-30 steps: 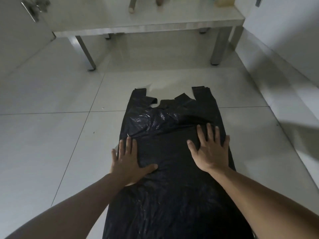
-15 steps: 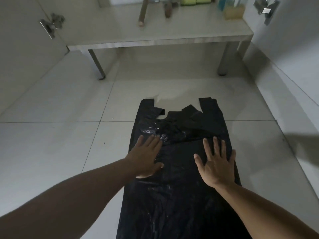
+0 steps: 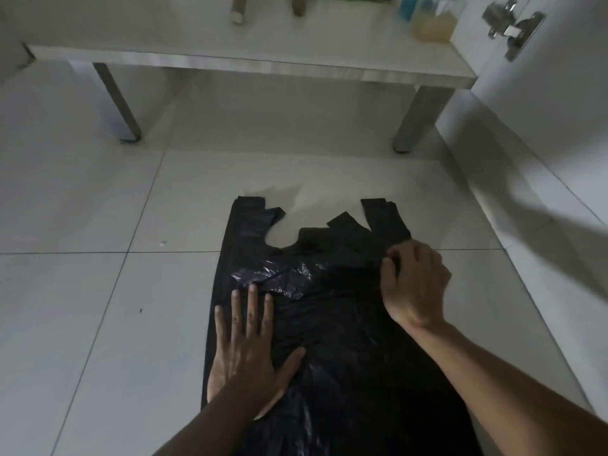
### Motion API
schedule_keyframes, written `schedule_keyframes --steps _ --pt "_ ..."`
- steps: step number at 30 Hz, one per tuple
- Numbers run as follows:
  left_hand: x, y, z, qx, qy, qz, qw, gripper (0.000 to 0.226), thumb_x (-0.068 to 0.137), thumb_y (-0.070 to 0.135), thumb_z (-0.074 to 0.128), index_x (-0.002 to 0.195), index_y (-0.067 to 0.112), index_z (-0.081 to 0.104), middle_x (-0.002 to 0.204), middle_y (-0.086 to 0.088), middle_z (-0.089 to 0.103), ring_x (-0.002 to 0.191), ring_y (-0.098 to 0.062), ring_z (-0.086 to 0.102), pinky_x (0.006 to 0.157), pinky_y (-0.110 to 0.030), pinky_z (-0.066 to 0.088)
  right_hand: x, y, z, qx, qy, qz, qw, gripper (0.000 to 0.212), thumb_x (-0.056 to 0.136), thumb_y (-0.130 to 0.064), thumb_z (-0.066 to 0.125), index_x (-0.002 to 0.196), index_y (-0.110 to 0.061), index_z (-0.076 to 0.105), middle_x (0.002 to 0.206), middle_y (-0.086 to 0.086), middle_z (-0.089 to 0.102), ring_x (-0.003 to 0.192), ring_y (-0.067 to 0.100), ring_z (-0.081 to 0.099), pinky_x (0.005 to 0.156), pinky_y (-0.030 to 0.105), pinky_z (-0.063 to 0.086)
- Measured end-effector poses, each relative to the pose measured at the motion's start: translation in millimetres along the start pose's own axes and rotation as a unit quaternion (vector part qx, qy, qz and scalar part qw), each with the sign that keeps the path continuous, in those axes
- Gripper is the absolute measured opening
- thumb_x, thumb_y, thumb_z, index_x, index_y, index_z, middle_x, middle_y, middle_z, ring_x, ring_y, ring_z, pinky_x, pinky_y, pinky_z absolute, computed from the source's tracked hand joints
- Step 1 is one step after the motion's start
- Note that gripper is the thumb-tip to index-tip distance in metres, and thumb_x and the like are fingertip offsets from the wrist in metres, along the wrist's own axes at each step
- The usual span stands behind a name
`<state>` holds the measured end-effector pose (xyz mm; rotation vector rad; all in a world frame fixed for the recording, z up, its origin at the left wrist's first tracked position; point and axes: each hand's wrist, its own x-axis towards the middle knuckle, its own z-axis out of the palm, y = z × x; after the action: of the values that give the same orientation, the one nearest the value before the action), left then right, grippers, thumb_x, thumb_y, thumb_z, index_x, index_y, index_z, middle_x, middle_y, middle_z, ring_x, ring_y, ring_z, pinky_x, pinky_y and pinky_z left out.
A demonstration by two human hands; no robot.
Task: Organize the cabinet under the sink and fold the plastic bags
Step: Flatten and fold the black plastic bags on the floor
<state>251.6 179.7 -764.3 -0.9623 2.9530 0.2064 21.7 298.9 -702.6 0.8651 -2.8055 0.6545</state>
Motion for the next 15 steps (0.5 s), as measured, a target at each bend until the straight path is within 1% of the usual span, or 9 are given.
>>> schedule_keyframes --steps 1,2,4,6,8,10,11,13,15 --pt "-1.0 -1.2 -0.7 0.001 0.001 0.001 1.000 0.094 0.086 0.075 0.026 0.150 0.007 0.021 0.160 -0.017 0.006 0.147 -0.038 0.004 0.113 -0.061 0.017 22.6 -4.2 3.5 0.039 -0.022 0.016 0.999 0.018 0.095 -0.029 0.048 0.103 -0.017 0.058 0.111 0.006 0.055 0.104 0.025 0.051 0.093 0.043 0.040" --pt "-0.5 -1.1 -0.4 0.001 0.003 0.002 1.000 0.094 0.086 0.075 0.026 0.150 0.007 0.022 0.160 -0.016 0.007 0.147 -0.038 0.005 0.113 -0.061 0.017 43.7 -6.4 8.7 0.044 -0.068 0.038 0.996 0.022 0.096 -0.031 0.049 0.110 -0.016 0.056 0.115 0.008 0.055 0.106 0.026 0.051 0.095 0.045 0.042" --pt "0.7 -1.4 1.5 -0.002 0.008 0.003 1.000 0.094 0.085 0.075 0.026 0.150 0.007 0.024 0.160 -0.016 0.009 0.147 -0.038 0.006 0.113 -0.060 0.018 75.4 -10.5 21.8 -0.013 -0.174 0.088 0.981 0.042 0.093 -0.043 0.054 0.126 -0.017 0.051 0.126 0.011 0.051 0.115 0.031 0.049 0.099 0.049 0.041" --pt "2.0 -0.8 2.6 -0.003 0.010 0.003 1.000 0.095 0.085 0.076 0.027 0.150 0.007 0.025 0.160 -0.015 0.010 0.147 -0.038 0.008 0.113 -0.060 0.018 89.3 -12.8 30.2 -0.067 -0.226 0.125 0.964 0.058 0.084 -0.053 0.063 0.127 -0.017 0.050 0.126 0.010 0.052 0.115 0.032 0.051 0.099 0.049 0.042" --pt "2.6 -1.0 2.8 -0.003 0.012 0.004 1.000 0.095 0.084 0.076 0.028 0.150 0.007 0.026 0.160 -0.015 0.011 0.147 -0.037 0.008 0.113 -0.060 0.019 93.5 -14.2 33.2 -0.056 -0.227 0.140 0.962 0.053 0.078 -0.048 0.072 0.117 -0.015 0.057 0.116 0.008 0.059 0.099 0.026 0.056 0.091 0.042 0.045" --pt "1.5 -1.2 3.6 -0.001 0.015 0.005 1.000 0.095 0.084 0.075 0.028 0.149 0.007 0.026 0.160 -0.015 0.011 0.147 -0.037 0.009 0.113 -0.060 0.019 94.9 -15.8 32.4 -0.020 -0.226 0.138 0.964 0.038 0.079 -0.032 0.075 0.110 -0.011 0.064 0.110 0.008 0.065 0.086 0.022 0.055 0.081 0.034 0.046" --pt "1.2 -1.2 3.9 -0.002 0.018 0.005 1.000 0.095 0.084 0.075 0.029 0.149 0.006 0.027 0.160 -0.015 0.012 0.147 -0.037 0.009 0.113 -0.060 0.019 95.0 -15.4 32.5 0.004 -0.219 0.139 0.966 0.036 0.080 -0.027 0.075 0.112 -0.012 0.066 0.113 0.008 0.066 0.089 0.023 0.058 0.082 0.033 0.047" --pt "1.4 -0.7 4.7 -0.008 0.025 0.004 1.000 0.096 0.083 0.075 0.031 0.149 0.005 0.028 0.159 -0.016 0.013 0.147 -0.037 0.011 0.113 -0.059 0.019 96.9 -12.5 28.5 0.079 -0.173 0.156 0.969 0.030 0.082 -0.027 0.074 0.110 -0.017 0.067 0.116 0.006 0.066 0.105 0.026 0.061 0.093 0.038 0.049" --pt "1.5 -0.3 5.5 -0.011 0.032 0.003 0.999 0.098 0.082 0.075 0.033 0.148 0.003 0.027 0.159 -0.017 0.013 0.146 -0.037 0.012 0.113 -0.059 0.019 101.1 -5.6 22.5 0.148 -0.103 0.174 0.968 0.023 0.085 -0.027 0.071 0.106 -0.020 0.069 0.113 0.004 0.067 0.107 0.026 0.061 0.095 0.041 0.049"
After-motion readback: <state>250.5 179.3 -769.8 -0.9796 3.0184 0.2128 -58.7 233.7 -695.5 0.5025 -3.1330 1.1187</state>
